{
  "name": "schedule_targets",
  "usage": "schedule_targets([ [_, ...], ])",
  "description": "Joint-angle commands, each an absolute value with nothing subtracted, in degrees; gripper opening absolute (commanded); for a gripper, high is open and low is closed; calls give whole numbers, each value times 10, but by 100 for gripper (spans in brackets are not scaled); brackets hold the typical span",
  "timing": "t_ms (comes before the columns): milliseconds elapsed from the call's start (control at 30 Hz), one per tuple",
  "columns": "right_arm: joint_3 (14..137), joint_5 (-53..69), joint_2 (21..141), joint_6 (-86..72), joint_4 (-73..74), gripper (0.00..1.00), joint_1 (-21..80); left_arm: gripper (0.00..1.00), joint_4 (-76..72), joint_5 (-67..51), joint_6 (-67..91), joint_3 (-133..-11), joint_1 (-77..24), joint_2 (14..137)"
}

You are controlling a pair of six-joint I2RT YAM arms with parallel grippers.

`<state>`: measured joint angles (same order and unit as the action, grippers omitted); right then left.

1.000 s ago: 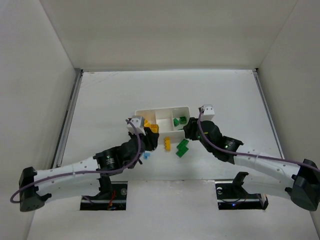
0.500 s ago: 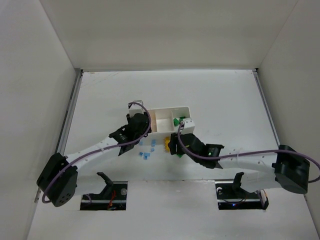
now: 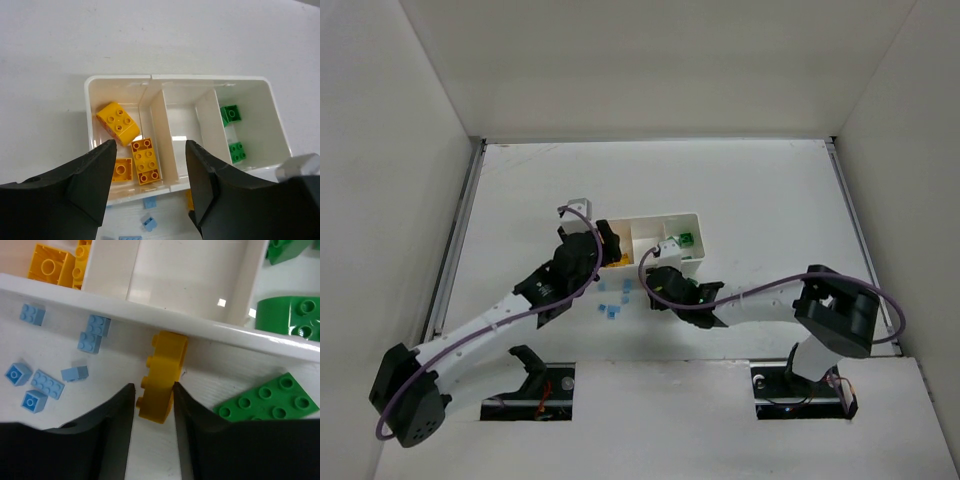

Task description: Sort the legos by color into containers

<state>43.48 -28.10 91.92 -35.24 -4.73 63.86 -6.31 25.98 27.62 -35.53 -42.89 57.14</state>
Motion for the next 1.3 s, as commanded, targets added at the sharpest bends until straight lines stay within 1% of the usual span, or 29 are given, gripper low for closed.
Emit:
schedule_targets([
  [0,470,-295,936,-354,-69,33,643,54,-45,276,291,-323,-442,525],
  [33,471,-298,930,-358,-59,25,644,54,-36,279,294,-314,-444,510],
  [100,466,-308,902,-367,-39,21,657,54,-12,282,303,-301,-445,481],
  [300,468,-305,764,-367,39,22,706,54,35,280,326,-260,-440,402],
  [400,491,-300,725,-353,40,22,709,53,55,272,343,-253,-448,380],
  [533,547,-265,775,-303,-22,23,661,51,72,283,368,-243,-476,350],
  [667,632,-235,888,-278,-68,24,616,46,80,287,389,-232,-504,333],
  [733,668,-228,930,-282,-69,27,600,44,77,291,396,-229,-529,334],
  [767,682,-222,946,-285,-69,30,595,44,76,295,397,-229,-537,336],
  [867,704,-209,964,-288,-69,47,584,44,62,314,398,-224,-579,345],
  [900,703,-210,959,-289,-69,51,583,44,52,318,398,-221,-592,352],
  [967,689,-214,936,-289,-73,56,578,44,25,322,398,-216,-614,372],
  [1067,649,-225,885,-290,-74,56,563,45,-28,313,392,-222,-645,430],
  [1267,483,-271,729,-317,-79,52,537,48,-169,287,353,-270,-703,605],
])
